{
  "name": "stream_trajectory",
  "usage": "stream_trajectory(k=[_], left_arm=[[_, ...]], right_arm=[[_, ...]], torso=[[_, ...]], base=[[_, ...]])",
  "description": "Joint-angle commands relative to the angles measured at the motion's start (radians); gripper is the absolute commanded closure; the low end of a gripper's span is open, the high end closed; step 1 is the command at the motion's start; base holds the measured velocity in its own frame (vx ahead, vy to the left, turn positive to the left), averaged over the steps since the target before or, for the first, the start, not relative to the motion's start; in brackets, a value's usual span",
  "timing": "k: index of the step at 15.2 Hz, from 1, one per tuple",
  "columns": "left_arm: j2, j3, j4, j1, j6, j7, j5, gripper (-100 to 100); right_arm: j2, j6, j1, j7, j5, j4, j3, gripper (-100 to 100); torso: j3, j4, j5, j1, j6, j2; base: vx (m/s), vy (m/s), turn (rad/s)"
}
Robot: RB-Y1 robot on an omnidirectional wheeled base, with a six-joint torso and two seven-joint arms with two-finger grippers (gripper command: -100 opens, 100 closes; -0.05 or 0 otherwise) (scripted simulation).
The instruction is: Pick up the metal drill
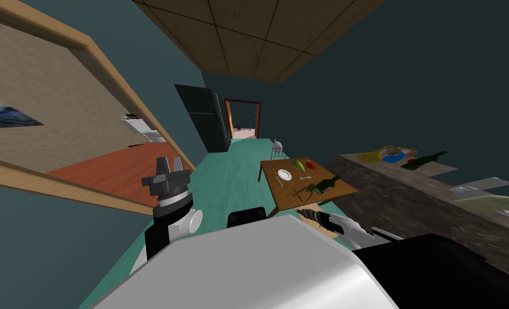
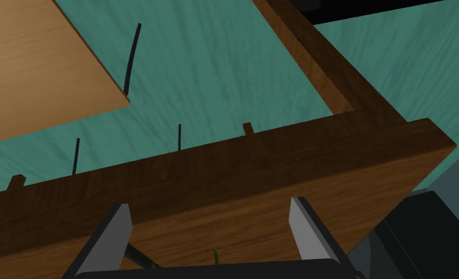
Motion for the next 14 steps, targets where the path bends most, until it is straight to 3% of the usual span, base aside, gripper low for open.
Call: stream_trajectory(k=[1,4,6,10,11,12,13,14], left_arm=[[0.0,0.0,0.0,0.0,0.0,0.0,0.0,0],[0.0,0.0,0.0,0.0,0.0,0.0,0.0,0],[0.0,0.0,0.0,0.0,0.0,0.0,0.0,0],[0.0,0.0,0.0,0.0,0.0,0.0,0.0,0],[0.0,0.0,0.0,0.0,0.0,0.0,0.0,0],[0.0,0.0,0.0,0.0,0.0,0.0,0.0,0],[0.0,0.0,0.0,0.0,0.0,0.0,0.0,0],[0.0,0.0,0.0,0.0,0.0,0.0,0.0,0]], right_arm=[[-0.003,-0.006,-0.012,0.011,0.01,0.05,0.014,-100],[-0.003,-0.006,-0.012,0.011,0.01,0.055,0.014,-100],[-0.017,-0.009,-0.032,0.011,0.024,0.112,0.039,-100],[-0.026,-0.013,-0.065,0.013,0.042,0.178,0.07,-100],[-0.016,-0.029,-0.067,0.014,0.04,0.191,0.065,-100],[0.0,-0.033,-0.044,0.023,0.08,0.19,0.016,-100],[0.0,-0.033,-0.044,0.023,0.08,0.19,0.007,-100],[0.018,-0.039,-0.02,0.032,0.117,0.19,-0.022,-100]], torso=[[0.0,0.0,0.0,0.0,0.0,0.0],[0.001,0.001,0.0,0.001,0.0,0.003],[0.003,0.001,0.0,0.002,-0.001,0.005],[-0.003,0.001,0.001,-0.003,-0.005,-0.007],[-0.004,0.0,0.0,-0.004,-0.005,-0.01],[-0.003,0.0,0.0,-0.002,-0.004,-0.008],[-0.001,0.001,0.0,-0.001,-0.004,-0.004],[0.0,0.002,0.001,0.0,-0.004,-0.001]], base=[[0.083,-0.019,0.095],[0.056,-0.012,0.047],[0.071,-0.025,0.156],[0.195,-0.064,0.224],[0.137,-0.052,0.1],[0.064,-0.026,0.047],[0.039,-0.015,0.049],[0.026,-0.012,0.058]])
